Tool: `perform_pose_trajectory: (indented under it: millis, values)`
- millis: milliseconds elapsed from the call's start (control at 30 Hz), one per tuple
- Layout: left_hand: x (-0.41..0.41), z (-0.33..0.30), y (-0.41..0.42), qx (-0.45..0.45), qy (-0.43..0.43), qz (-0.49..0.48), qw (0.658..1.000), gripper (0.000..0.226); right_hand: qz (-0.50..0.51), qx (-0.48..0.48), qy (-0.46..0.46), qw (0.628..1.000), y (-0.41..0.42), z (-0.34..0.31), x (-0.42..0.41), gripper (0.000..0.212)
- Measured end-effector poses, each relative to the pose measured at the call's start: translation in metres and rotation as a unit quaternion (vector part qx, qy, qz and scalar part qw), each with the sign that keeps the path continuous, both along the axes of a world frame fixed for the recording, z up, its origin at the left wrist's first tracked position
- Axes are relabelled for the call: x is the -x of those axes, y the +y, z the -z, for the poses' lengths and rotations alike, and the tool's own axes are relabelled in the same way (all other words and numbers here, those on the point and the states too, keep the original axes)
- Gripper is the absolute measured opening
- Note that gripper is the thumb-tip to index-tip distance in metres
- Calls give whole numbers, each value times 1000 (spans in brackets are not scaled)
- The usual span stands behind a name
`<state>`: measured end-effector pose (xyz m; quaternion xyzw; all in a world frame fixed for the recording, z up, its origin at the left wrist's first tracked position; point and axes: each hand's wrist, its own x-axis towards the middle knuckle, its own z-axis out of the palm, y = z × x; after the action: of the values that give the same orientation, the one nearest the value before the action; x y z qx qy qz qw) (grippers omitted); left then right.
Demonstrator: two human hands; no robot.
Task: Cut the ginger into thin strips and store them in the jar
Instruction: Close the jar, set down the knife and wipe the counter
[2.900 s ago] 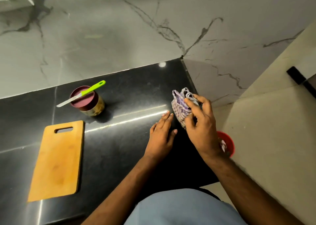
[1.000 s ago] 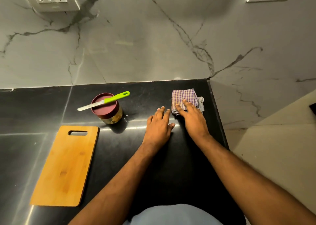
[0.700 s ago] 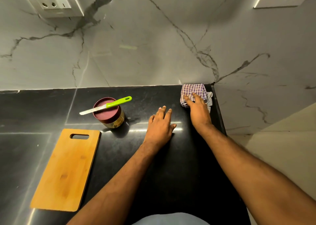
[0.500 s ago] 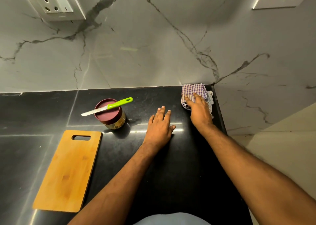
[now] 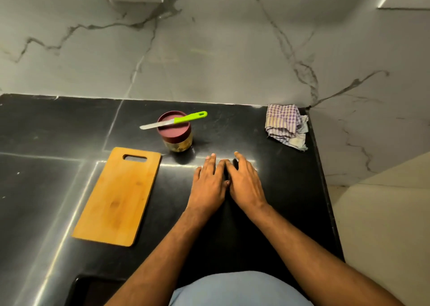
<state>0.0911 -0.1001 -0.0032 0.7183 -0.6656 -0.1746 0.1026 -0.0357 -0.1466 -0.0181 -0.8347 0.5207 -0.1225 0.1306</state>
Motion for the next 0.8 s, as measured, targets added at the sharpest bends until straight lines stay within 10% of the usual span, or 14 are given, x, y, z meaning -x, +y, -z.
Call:
perform_pose_trajectory:
  millis: [367, 800]
  values:
    - [-123, 0, 91, -14, -40, -137, 990, 73, -78, -5, 0, 997, 46, -2, -120, 47]
    - [-216, 1, 110, -169, 5, -306, 937, 161, -92, -53, 9, 994, 34, -5, -223, 46]
